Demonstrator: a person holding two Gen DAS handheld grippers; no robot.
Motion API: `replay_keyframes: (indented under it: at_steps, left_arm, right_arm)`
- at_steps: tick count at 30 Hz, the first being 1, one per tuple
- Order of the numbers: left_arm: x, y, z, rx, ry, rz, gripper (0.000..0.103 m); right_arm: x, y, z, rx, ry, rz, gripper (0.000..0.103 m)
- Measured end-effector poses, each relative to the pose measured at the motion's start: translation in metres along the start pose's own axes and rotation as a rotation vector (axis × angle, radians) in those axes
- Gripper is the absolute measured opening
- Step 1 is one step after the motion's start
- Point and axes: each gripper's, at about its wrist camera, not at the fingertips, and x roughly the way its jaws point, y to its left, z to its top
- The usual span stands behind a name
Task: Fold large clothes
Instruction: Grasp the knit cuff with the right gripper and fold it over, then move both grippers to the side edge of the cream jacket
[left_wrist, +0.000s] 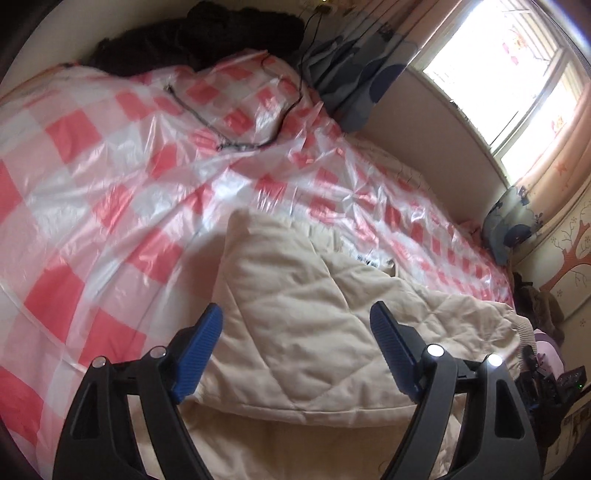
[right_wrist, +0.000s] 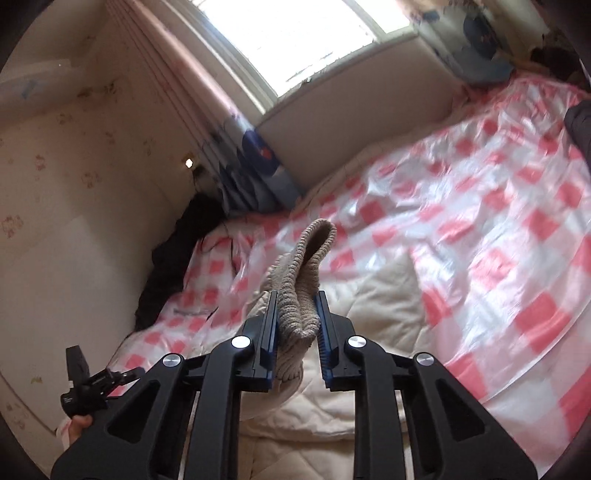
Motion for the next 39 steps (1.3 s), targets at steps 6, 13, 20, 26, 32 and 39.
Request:
replay_keyframes:
  at_steps: [6,13,20,26,32,39]
  left_arm:
    - [0.036,-0.027,-0.006,0.148,0.059,0.049,0.081]
    - [0.084,-0.010,-0.030,0.175,0.193,0.179,0.081]
    - [0.072,-0.027,0.016,0.171,0.027,0.096,0.085]
    - [0.139,0.011,-0.005,0.129,0.162,0.171,0.085]
    - [0.102,-0.006,0.007,0.162,0.059,0.156,0.085]
    - [0.142,0.038,0.010,0.038,0.250,0.187,0.088]
  right_arm:
    - [0.060,-0.061,-0.028,0.068,0.183,-0.171,0.018]
    - [0.054,-0.074,-0.029,0.080,0.236,-0.337,0.023]
    - [0.054,0.021,-0.011,-0.267,0.104,-0.245,0.055]
    - [0.149,-0.035,-0.056,-0.248,0.392,-0.330,0.054]
    - [0.106,0.000,-0.039,-0.332,0.265,-0.294,0.056]
    - [0.151,-0.037,-0.042,-0.302,0.472,-0.354,0.061]
